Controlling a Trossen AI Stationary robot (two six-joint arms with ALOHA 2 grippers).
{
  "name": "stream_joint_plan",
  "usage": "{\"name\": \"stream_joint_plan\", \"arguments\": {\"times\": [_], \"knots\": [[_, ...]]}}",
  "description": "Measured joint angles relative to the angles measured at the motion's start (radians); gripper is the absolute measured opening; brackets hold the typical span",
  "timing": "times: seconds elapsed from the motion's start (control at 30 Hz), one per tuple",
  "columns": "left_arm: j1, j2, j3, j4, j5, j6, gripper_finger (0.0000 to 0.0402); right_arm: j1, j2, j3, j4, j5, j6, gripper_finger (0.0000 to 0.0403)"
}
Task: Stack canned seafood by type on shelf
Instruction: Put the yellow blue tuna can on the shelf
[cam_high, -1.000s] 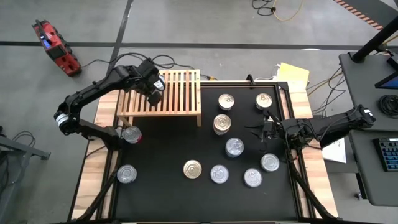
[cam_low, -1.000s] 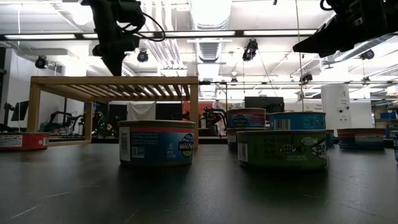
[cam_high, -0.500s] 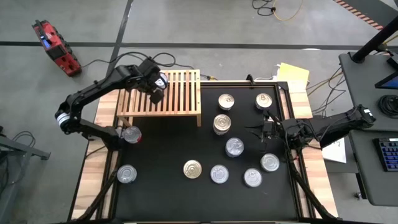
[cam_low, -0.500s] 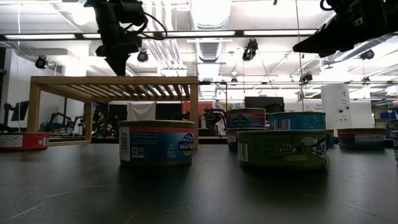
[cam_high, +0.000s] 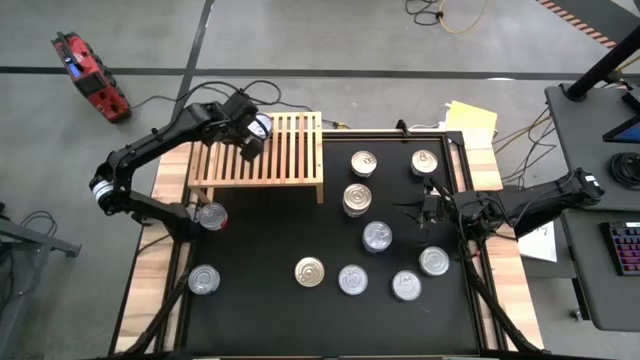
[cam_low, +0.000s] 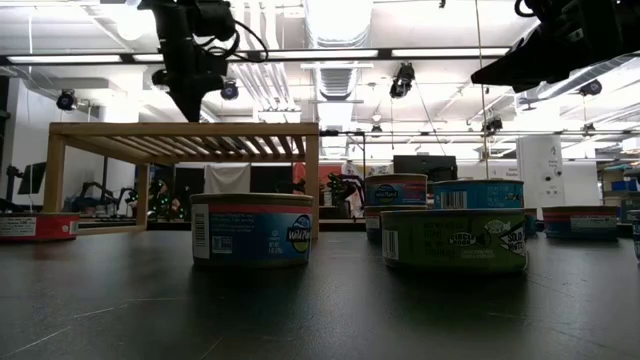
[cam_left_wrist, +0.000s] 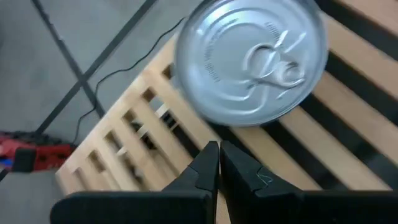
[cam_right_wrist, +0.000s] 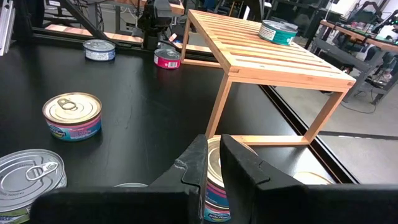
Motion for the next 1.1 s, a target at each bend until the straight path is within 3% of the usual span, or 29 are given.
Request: {"name": "stream_joint_plan", "arguments": {"times": [0.3,0.47,0.63,0.93,1.1], "knots": [[-0.057,-0.06,0.066,-0.034,-0.004,-0.105,0.0,0.0,0.0,0.0,-0.001,0.0,0.0,0.0034],[-0.205,-0.137,0.018,0.067,0.002,-0.145,0.0,0.0,0.0,-0.001,-0.001,0.0,0.024,0.0034],[-0.424,-0.202,-0.094,0.247,0.0,-0.164,0.0,0.0,0.0,-0.002,-0.001,0.0,0.067,0.0034],[-0.835,-0.25,-0.312,0.495,-0.29,-0.196,0.0,0.0,0.0,-0.003,0.026,-0.002,0.211,0.0034],[-0.986,-0.234,-0.406,0.611,-0.394,-0.239,0.0,0.002,0.06,-0.003,0.082,-0.018,0.295,0.0034]]}}
